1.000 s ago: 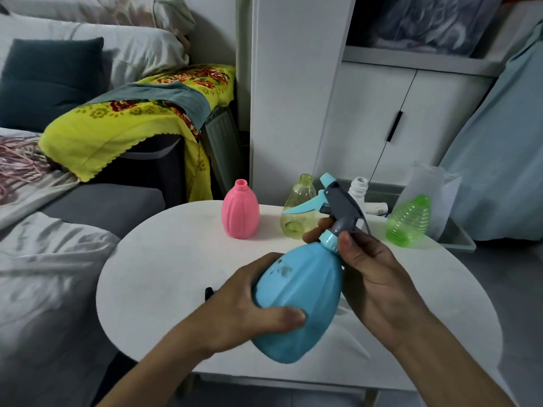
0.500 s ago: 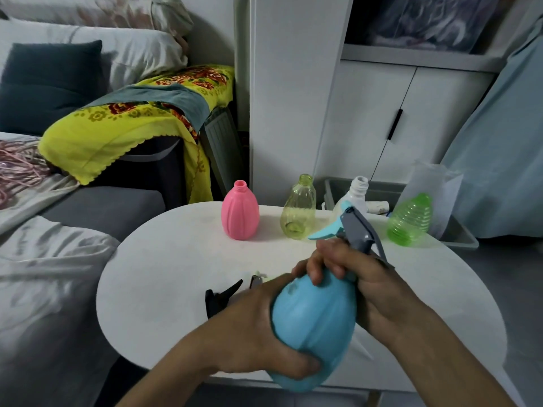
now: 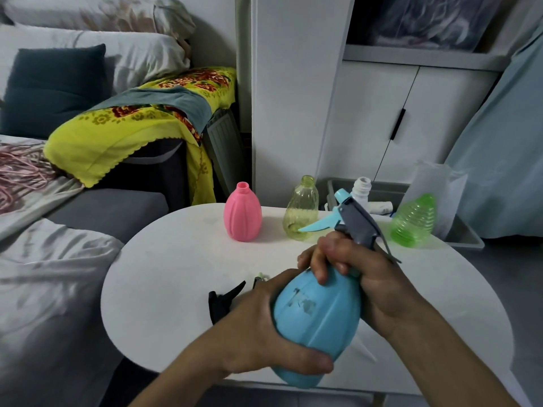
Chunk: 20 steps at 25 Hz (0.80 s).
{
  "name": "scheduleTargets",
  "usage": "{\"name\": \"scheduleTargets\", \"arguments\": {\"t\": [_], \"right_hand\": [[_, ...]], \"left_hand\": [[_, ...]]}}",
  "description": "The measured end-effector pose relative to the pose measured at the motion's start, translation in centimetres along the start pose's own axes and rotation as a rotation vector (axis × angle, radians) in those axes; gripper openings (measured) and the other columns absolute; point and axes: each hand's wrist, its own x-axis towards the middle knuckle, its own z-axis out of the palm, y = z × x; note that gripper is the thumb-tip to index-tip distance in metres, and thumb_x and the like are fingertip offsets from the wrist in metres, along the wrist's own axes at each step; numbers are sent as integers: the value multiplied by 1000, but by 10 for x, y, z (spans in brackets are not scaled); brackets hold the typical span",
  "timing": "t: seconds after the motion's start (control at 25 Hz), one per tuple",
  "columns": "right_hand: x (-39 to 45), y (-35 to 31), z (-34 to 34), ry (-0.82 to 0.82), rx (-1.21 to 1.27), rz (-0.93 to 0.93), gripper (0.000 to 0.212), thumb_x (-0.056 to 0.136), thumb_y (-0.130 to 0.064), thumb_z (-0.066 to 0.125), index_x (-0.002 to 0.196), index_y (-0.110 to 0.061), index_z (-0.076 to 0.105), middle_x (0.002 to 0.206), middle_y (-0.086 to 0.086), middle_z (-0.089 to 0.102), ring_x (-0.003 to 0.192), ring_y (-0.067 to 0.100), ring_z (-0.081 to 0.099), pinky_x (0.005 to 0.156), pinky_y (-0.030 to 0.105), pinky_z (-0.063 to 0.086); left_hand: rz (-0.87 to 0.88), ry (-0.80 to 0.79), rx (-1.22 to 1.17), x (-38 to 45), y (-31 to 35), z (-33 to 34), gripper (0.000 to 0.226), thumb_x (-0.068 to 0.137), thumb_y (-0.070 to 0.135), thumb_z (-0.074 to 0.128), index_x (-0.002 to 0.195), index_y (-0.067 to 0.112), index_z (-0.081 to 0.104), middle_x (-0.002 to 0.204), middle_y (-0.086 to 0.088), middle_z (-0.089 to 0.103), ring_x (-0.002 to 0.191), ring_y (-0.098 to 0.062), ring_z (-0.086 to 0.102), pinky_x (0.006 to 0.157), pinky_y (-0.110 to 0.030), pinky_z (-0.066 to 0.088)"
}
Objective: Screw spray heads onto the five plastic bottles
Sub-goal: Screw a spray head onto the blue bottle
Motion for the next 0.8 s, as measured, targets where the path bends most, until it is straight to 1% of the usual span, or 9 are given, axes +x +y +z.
{"name": "scheduleTargets", "arguments": {"t": [0.08, 0.2, 0.28, 0.36, 0.48, 0.56, 0.6, 0.72, 0.8], "right_hand": [[1, 3, 3, 84, -33, -32, 36, 76, -24, 71, 48, -17, 49, 53, 9, 59, 75, 25, 67, 76, 26, 53], [9, 12, 6, 270, -105, -70, 35, 80, -16, 72, 51, -14, 53, 56, 8, 60, 75, 29, 65, 81, 43, 56], [12, 16, 7, 296, -175, -58, 33, 84, -17, 71, 55, -13, 56, 59, 7, 62, 79, 32, 65, 90, 52, 54], [15, 15, 11, 269, -173, -73, 33, 82, -22, 72, 53, -17, 56, 60, 6, 64, 78, 33, 66, 87, 49, 55], [15, 13, 7, 251, -92, -126, 35, 82, -20, 71, 51, -21, 56, 55, 4, 61, 72, 25, 68, 73, 34, 57], [17, 14, 3, 247, -52, -151, 35, 83, -18, 69, 51, -19, 55, 55, 4, 60, 72, 23, 69, 73, 30, 56], [18, 14, 1, 243, -57, -162, 36, 84, -17, 68, 51, -19, 55, 55, 4, 62, 73, 24, 69, 74, 31, 55], [20, 13, 1, 233, -53, -161, 35, 86, -26, 68, 53, -20, 60, 75, 11, 74, 84, 27, 72, 74, 34, 57], [21, 7, -3, 206, 56, -114, 34, 84, -34, 70, 55, -17, 61, 93, 16, 77, 91, 24, 73, 72, 33, 58]], "left_hand": [[34, 95, 65, 2, -6, 8, 84, 57, 31, 93, 131, 36, 52, 120, 3, 67, 108, -20, 66, 87, -47, 58], [97, 311, 293, 5, -13, 6, 97, 50, 45, 94, 132, 48, 42, 119, 15, 64, 102, -10, 67, 80, -35, 61], [99, 343, 286, 6, -15, 8, 97, 50, 44, 95, 130, 50, 41, 118, 17, 62, 101, -9, 67, 78, -32, 61], [106, 347, 257, 6, -16, 9, 95, 51, 43, 95, 129, 52, 42, 118, 18, 62, 102, -9, 67, 78, -30, 61], [-18, 242, -32, 3, -16, -1, 93, 54, 34, 96, 131, 51, 45, 119, 13, 62, 105, -15, 68, 80, -33, 61], [-136, 210, -260, 3, -14, -4, 87, 55, 30, 95, 128, 46, 52, 122, 3, 64, 105, -20, 70, 84, -43, 60], [-171, 221, -305, 3, -14, -4, 80, 55, 30, 95, 125, 43, 57, 121, 1, 67, 105, -21, 70, 87, -48, 59], [-175, 218, -414, 2, -16, -3, 62, 64, 35, 89, 121, 38, 63, 121, -2, 69, 109, -26, 68, 88, -56, 57], [-170, 213, -668, 2, -17, -5, 50, 76, 43, 78, 123, 30, 66, 128, -7, 66, 116, -35, 64, 91, -58, 54]]}}
